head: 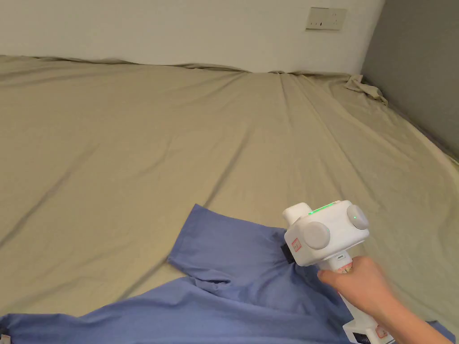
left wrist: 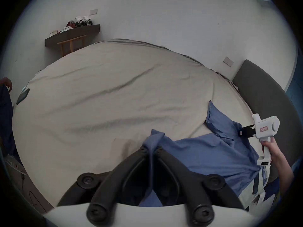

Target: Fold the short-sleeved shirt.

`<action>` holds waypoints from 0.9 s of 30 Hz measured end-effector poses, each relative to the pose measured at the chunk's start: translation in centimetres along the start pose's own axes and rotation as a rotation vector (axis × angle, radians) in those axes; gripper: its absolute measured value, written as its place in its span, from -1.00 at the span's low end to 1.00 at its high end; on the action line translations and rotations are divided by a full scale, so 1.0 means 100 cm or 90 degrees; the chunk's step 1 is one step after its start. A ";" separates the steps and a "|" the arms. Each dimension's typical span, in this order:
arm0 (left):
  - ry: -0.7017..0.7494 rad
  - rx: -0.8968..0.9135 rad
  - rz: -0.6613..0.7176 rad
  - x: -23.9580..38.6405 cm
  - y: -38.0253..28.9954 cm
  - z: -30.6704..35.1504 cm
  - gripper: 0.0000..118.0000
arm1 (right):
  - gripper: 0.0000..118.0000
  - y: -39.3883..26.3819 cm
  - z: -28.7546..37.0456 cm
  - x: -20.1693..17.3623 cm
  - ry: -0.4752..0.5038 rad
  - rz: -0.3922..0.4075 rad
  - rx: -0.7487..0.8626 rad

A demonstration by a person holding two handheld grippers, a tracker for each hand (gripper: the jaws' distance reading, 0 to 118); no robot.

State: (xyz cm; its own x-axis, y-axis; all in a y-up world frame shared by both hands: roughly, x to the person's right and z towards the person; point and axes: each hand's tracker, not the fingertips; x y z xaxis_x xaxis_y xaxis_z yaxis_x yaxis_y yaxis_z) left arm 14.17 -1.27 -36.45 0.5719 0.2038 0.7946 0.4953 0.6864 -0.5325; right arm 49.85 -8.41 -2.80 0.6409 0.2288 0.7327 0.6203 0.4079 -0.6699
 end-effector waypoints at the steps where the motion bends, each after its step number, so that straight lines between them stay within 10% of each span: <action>1: -0.002 0.004 -0.002 0.002 0.003 0.001 -0.99 | -0.92 -0.002 0.001 -0.002 0.009 0.000 0.007; 13: -0.102 0.179 -0.098 0.053 0.153 0.091 -0.99 | -0.92 0.008 0.247 0.061 -0.003 -0.149 0.386; 27: 0.022 0.484 -0.194 0.136 0.414 0.233 -0.99 | -0.92 0.139 0.498 0.125 -0.100 -0.220 0.657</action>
State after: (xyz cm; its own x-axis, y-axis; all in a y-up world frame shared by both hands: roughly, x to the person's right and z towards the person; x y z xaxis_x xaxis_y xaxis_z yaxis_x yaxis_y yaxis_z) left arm 27.19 46.21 -40.89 0.5093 -0.0815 0.8567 0.0602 0.9964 0.0590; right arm 44.01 44.10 3.02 0.3954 0.0405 0.9176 0.0311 0.9979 -0.0574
